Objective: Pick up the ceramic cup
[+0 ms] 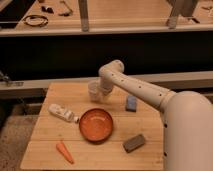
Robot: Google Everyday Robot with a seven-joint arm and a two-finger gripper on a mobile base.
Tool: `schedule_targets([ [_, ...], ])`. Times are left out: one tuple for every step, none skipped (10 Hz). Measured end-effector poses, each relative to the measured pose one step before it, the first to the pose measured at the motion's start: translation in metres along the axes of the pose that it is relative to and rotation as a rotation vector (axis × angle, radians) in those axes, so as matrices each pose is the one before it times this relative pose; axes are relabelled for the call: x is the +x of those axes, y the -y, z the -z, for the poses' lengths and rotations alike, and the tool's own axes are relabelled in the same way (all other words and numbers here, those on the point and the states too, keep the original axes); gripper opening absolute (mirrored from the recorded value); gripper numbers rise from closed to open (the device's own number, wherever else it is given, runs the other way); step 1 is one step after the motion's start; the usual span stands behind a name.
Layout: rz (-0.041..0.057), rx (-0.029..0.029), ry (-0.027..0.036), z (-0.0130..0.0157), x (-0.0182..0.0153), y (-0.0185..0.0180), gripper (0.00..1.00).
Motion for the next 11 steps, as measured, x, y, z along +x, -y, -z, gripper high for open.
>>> schedule_targets([
  [0.00123,-0.00191,-0.00001,0.00095,0.00075,-0.00107,0.34],
  [0.00095,0.00081,0.00041,0.00416,0.00022,0.00046,0.26],
  [0.00127,0.00268,0.00137,0.00774,-0.00015,0.00194,0.18],
  [0.0011,0.00059,0.00171,0.00621,-0.00026,0.00129,0.16],
  [0.00269,-0.0006,0.00249,0.00221,-0.0001,0.0008,0.13],
  [0.00227,-0.00039,0.00094,0.00341,0.00181,0.00169,0.07],
  [0.0056,-0.00162,0.00133,0.00671,0.00331,0.00385,0.02],
  [0.00149,-0.00021,0.00037,0.00193,0.00009,0.0008,0.02],
  [0.00406,-0.00225,0.00051,0.00607,-0.00072,0.00136,0.02],
  [0.00188,0.00019,0.00081,0.00582,0.00032,0.00134,0.02],
  [0.00289,-0.00081,0.00168,0.00229,0.00069,0.0008,0.02],
])
